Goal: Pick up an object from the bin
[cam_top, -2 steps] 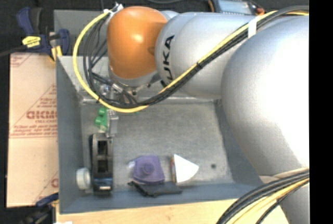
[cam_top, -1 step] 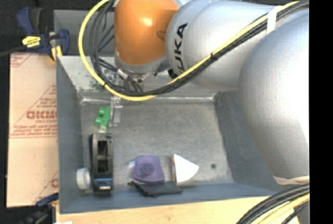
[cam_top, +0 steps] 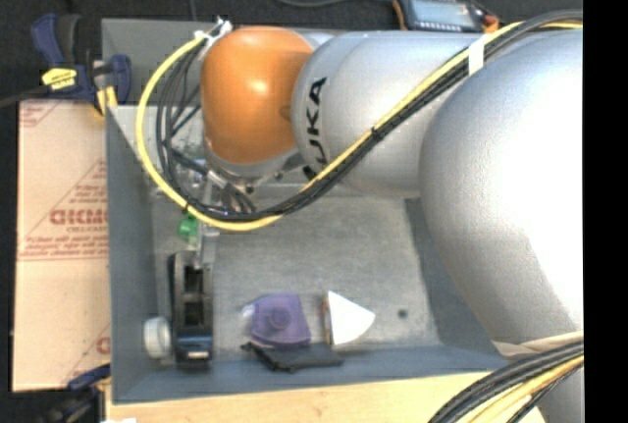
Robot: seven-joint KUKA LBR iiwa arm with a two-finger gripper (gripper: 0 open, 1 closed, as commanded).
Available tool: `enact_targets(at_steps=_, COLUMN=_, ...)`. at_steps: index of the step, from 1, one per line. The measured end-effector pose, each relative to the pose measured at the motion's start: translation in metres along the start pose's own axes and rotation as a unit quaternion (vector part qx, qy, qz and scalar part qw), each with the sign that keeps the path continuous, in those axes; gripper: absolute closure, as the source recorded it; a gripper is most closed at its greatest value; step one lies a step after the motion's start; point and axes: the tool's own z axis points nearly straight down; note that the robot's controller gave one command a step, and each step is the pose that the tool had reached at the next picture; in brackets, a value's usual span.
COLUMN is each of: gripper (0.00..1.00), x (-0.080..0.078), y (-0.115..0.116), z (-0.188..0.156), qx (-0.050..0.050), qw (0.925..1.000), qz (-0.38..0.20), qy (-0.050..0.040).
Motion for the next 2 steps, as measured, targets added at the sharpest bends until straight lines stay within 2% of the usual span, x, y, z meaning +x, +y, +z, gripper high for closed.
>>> enact_targets(at_steps=1, gripper=0.0, x=0.032, y=-0.001, z=0.038, qx=0.0, qw=0.9845, qz=-0.175, qy=0.0036)
enact_targets(at_steps=2, gripper=1.0, x=0.003, y=0.008, z=0.1, qx=-0.001, qw=0.9865, qz=-0.164, qy=0.0023)
